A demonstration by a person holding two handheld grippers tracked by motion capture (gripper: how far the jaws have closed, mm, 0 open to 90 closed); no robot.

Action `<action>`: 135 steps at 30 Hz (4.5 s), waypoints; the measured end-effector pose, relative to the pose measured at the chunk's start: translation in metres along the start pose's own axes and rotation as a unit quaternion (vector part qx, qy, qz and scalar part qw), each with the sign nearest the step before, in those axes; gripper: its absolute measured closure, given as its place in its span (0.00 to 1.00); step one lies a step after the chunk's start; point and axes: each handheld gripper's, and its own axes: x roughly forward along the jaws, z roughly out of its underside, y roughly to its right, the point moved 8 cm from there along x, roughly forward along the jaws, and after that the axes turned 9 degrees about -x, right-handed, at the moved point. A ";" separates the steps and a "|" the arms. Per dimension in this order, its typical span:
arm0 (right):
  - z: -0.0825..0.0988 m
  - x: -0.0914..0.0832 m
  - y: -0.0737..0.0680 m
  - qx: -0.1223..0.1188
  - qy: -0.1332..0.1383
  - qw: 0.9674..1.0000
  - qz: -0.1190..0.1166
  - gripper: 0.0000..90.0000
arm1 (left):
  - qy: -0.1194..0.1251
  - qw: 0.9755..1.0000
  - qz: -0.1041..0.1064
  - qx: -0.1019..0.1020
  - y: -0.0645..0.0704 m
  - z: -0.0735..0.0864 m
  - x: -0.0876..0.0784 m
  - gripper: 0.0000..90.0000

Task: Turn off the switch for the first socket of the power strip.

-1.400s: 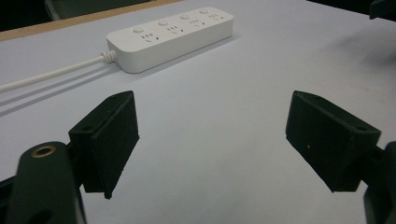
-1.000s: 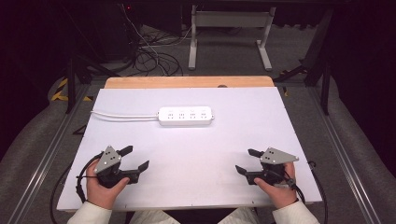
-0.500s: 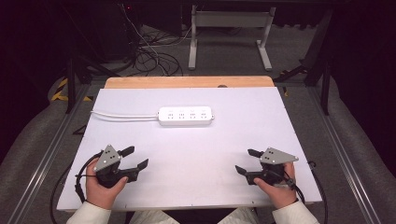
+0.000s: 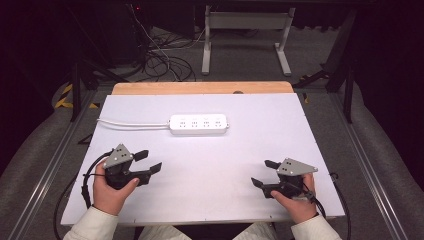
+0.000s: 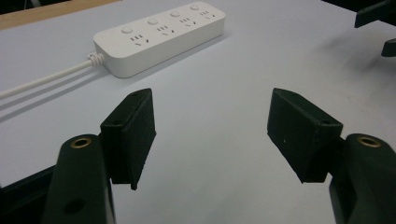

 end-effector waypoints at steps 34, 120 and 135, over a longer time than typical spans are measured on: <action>0.012 0.001 -0.003 0.014 -0.020 1.000 0.002 0.24 | -0.008 1.000 0.014 0.026 -0.008 -0.072 0.034 0.40; 0.023 -0.014 -0.017 0.025 -0.023 0.999 0.001 0.24 | -0.035 0.997 -0.069 -0.004 -0.079 -0.086 0.180 1.00; 0.023 -0.015 -0.015 0.029 -0.021 0.999 0.002 0.24 | -0.048 0.996 -0.079 -0.011 -0.084 -0.078 0.189 1.00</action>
